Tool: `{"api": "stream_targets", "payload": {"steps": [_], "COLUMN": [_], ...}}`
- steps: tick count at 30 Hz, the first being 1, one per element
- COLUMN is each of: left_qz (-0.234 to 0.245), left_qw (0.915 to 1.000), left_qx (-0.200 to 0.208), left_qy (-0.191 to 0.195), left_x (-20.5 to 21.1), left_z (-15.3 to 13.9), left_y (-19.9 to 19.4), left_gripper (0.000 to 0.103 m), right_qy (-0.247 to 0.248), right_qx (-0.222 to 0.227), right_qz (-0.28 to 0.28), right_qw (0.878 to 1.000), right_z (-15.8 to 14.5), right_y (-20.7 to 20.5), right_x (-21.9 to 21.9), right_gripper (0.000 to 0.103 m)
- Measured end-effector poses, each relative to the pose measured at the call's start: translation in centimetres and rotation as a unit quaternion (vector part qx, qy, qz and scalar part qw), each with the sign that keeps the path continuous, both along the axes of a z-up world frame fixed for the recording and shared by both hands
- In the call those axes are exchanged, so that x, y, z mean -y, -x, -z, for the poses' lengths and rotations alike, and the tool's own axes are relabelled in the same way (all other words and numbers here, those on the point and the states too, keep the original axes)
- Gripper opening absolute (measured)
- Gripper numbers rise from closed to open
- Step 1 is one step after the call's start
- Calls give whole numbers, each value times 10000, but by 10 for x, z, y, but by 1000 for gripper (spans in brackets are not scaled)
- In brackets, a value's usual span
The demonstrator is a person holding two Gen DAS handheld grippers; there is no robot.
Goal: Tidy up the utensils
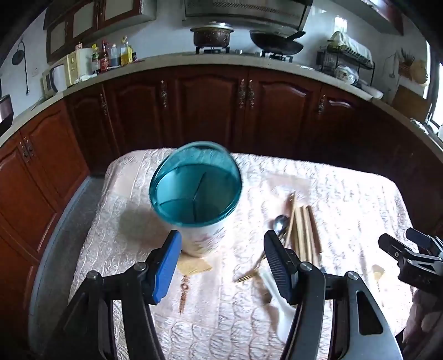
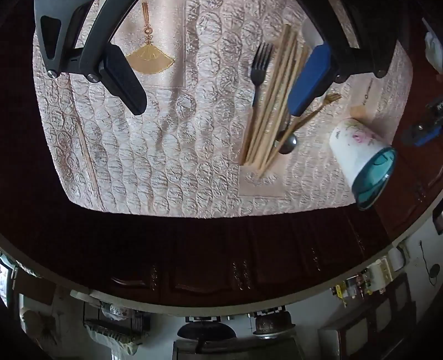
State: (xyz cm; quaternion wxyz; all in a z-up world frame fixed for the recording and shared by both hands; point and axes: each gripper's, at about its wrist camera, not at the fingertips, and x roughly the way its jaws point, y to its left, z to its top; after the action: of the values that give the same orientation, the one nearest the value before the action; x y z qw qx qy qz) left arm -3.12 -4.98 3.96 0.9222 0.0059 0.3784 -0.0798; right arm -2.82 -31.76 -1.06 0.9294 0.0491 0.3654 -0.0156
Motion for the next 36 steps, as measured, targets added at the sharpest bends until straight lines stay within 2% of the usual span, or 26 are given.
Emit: {"api": "stream_targets", "payload": {"steps": [5, 11, 15, 24, 36], "left_qz": [68, 69, 126, 274, 296], "left_qw": [9998, 9992, 9987, 9982, 9979], "left_qx": [206, 388, 483, 521, 560], "left_qy": [44, 2, 29, 126, 133], "left_x": [8, 18, 21, 31, 36], "left_z": [-15, -29, -36, -40, -42], "left_y": [4, 5, 6, 5, 2], "left_gripper": [62, 62, 62, 62, 62], "right_qy": [-128, 92, 172, 216, 252], "right_qx": [252, 441, 443, 515, 509], "right_qz": [-96, -142, 87, 402, 527], "right_qw": [9996, 9989, 9988, 9976, 9970], "right_z": [-30, -48, -62, -69, -74], "right_y": [-6, 1, -3, -6, -11], "right_x": [0, 7, 2, -6, -2], "right_gripper": [103, 103, 103, 103, 103]}}
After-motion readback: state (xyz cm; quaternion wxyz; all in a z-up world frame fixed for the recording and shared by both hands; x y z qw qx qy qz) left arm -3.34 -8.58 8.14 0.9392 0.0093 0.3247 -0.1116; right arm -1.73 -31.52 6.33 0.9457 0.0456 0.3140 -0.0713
